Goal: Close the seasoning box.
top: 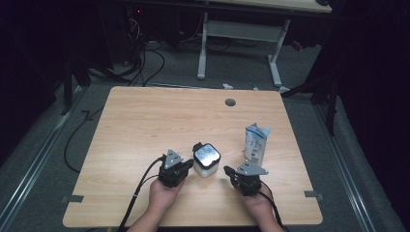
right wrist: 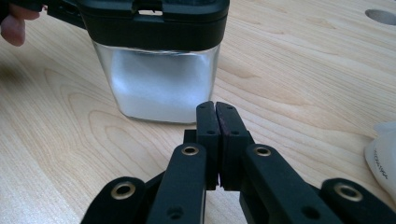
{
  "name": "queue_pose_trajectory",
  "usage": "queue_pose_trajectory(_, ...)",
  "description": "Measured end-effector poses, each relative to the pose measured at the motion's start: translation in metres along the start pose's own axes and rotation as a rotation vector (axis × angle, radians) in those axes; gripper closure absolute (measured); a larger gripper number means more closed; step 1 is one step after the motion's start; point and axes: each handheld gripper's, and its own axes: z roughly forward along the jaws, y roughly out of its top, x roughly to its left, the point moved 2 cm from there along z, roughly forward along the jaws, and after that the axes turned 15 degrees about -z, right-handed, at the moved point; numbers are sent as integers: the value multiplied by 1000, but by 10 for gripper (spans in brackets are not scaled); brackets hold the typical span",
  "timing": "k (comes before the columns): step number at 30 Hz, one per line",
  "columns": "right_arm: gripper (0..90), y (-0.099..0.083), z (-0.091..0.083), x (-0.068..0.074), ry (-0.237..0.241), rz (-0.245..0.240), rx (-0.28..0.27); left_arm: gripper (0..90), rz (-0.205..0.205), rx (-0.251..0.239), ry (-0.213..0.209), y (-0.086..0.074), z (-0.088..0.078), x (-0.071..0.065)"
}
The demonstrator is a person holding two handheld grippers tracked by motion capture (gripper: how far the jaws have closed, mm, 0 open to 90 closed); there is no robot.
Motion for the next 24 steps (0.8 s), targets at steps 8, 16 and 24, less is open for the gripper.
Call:
queue_pose_trajectory(8, 890, -2, -3, -3, -10, 7, -1, 897, -13, -4, -3, 4, 4, 2)
queue_pose_trajectory(16, 890, -1, -1, -5, -19, 9, -4, 898, -39, -13, -7, 9, 11, 6)
queue_pose_trajectory(24, 890, -1, -2, -5, -28, 8, -2, 898, -31, -11, -12, 14, 21, 2)
